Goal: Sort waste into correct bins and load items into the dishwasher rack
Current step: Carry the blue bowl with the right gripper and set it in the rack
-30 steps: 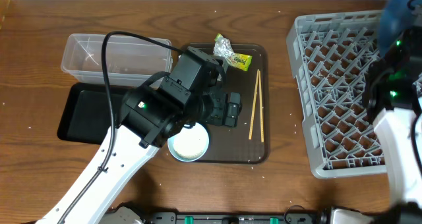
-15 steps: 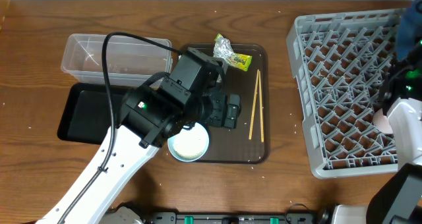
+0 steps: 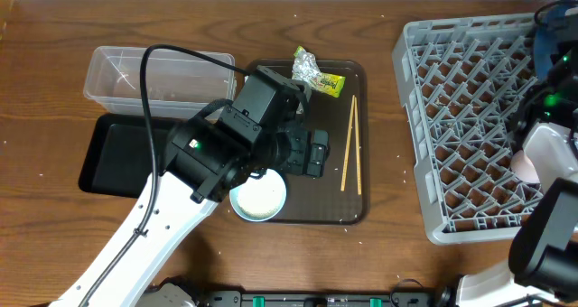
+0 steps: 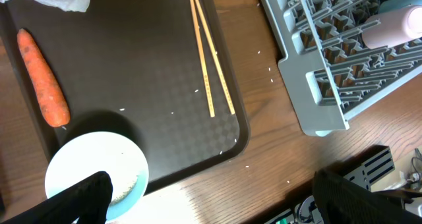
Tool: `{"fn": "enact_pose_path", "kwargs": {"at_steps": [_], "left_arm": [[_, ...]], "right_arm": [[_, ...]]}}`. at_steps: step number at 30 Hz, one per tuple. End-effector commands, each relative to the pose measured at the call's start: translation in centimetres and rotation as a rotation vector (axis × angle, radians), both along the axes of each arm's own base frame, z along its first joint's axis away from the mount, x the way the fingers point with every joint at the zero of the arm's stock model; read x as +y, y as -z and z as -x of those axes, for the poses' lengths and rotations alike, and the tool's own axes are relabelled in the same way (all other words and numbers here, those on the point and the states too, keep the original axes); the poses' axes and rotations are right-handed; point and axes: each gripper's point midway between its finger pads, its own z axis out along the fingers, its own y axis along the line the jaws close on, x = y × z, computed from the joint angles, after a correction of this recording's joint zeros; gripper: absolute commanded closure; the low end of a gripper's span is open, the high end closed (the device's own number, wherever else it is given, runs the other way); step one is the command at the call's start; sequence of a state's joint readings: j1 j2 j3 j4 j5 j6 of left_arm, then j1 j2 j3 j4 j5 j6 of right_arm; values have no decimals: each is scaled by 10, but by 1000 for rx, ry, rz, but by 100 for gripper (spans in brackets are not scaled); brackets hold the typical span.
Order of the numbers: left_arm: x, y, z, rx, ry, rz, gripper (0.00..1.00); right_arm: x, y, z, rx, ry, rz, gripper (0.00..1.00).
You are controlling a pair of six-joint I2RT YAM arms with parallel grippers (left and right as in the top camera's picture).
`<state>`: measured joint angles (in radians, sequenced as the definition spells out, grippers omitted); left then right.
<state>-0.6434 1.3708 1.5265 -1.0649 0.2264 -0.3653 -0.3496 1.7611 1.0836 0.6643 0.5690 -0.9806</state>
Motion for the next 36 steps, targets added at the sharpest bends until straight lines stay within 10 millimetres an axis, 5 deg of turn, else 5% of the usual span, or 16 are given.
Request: {"fn": "enact_pose_path", "kwargs": {"at_steps": [1, 9, 10, 12, 25, 36], "left_arm": [[0, -7, -1, -19, 3, 12, 3], [0, -5, -1, -14, 3, 8, 3], [0, -5, -1, -13, 4, 7, 3], [0, -4, -1, -11, 3, 6, 3], [5, 2, 6, 25, 4, -21, 3], [9, 5, 11, 51, 4, -40, 2]], "right_arm": [[-10, 9, 2, 29, 46, 17, 99], [-11, 32, -1, 67, 59, -13, 99], [-10, 31, -1, 52, 63, -19, 86], [-9, 26, 1, -49, 91, -66, 1], [41, -4, -11, -228, 24, -163, 1], [94, -7, -26, -198, -69, -177, 1]]}}
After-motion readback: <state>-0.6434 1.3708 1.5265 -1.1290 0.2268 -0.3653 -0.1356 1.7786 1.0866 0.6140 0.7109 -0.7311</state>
